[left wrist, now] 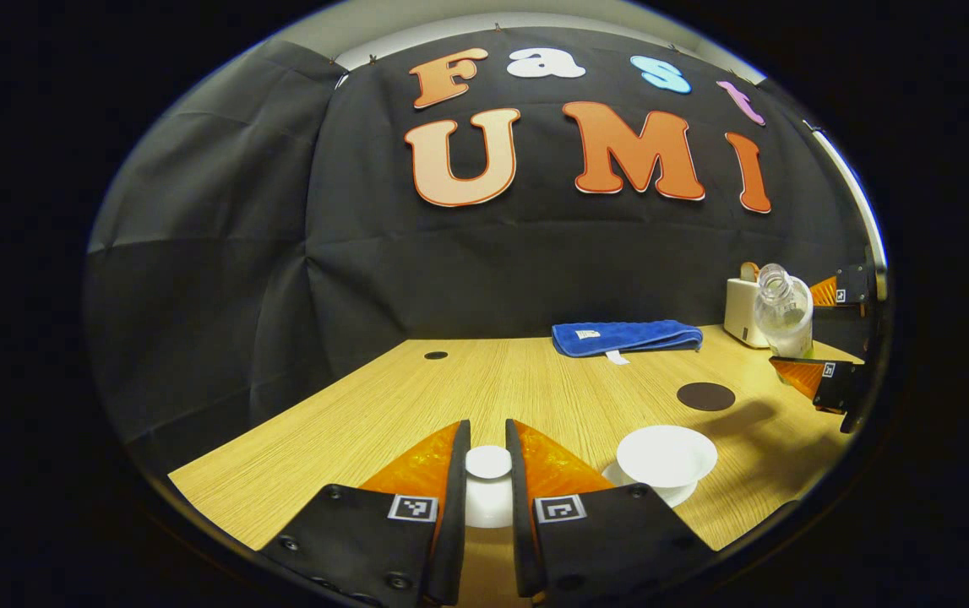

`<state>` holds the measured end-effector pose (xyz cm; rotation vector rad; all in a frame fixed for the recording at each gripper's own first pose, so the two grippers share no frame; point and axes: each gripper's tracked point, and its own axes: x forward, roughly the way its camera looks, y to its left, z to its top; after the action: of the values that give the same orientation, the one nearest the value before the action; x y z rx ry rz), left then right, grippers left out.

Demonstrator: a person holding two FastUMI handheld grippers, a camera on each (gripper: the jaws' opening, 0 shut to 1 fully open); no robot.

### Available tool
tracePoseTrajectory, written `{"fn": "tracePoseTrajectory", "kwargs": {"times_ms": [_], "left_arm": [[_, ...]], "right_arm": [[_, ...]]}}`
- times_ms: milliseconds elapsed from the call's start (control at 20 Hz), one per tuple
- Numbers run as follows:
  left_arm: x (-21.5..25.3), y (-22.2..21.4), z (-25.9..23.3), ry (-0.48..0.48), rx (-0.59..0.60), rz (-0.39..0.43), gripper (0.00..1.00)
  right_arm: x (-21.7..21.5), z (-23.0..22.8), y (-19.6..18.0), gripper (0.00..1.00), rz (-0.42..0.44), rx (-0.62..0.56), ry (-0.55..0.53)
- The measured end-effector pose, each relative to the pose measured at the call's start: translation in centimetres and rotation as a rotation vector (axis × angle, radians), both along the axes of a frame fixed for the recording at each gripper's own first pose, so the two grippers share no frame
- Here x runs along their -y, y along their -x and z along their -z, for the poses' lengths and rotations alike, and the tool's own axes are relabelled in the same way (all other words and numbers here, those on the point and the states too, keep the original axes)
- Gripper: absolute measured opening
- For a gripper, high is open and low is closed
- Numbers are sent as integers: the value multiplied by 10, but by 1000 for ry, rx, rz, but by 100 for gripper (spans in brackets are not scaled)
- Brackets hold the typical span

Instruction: Open the teacup lid with one hand, grasp the water bottle and pour water into the teacup with the other hand; after pouring, place the water bottle on the coaster and then close the teacup lid.

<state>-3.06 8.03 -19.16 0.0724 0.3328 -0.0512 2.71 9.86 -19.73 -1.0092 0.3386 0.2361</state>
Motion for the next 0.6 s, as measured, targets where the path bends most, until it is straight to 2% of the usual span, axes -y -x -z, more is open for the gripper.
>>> {"fn": "tracePoseTrajectory", "kwargs": {"times_ms": [150, 250, 300, 350, 400, 450, 600], "left_arm": [[-8, 1, -1, 14, 0, -10, 28], [-15, 3, -1, 18, 3, -15, 28], [-17, 4, -3, 19, 4, -16, 28], [-19, 5, -4, 21, 7, -17, 28], [-22, 5, -4, 23, 8, -19, 28], [-24, 6, -4, 25, 9, -22, 28], [-31, 7, -3, 30, 7, -25, 28]], "right_arm": [[-17, 5, 7, 66, -72, -25, 77], [-24, 3, 7, 66, -113, 0, 158], [-26, 0, 4, 69, -135, 14, 197], [-26, -1, 0, 66, -153, 25, 228], [-26, -1, -1, 69, -166, 35, 258], [-26, -1, -4, 65, -176, 40, 285], [-28, -5, -5, 65, -212, 58, 361]]}}
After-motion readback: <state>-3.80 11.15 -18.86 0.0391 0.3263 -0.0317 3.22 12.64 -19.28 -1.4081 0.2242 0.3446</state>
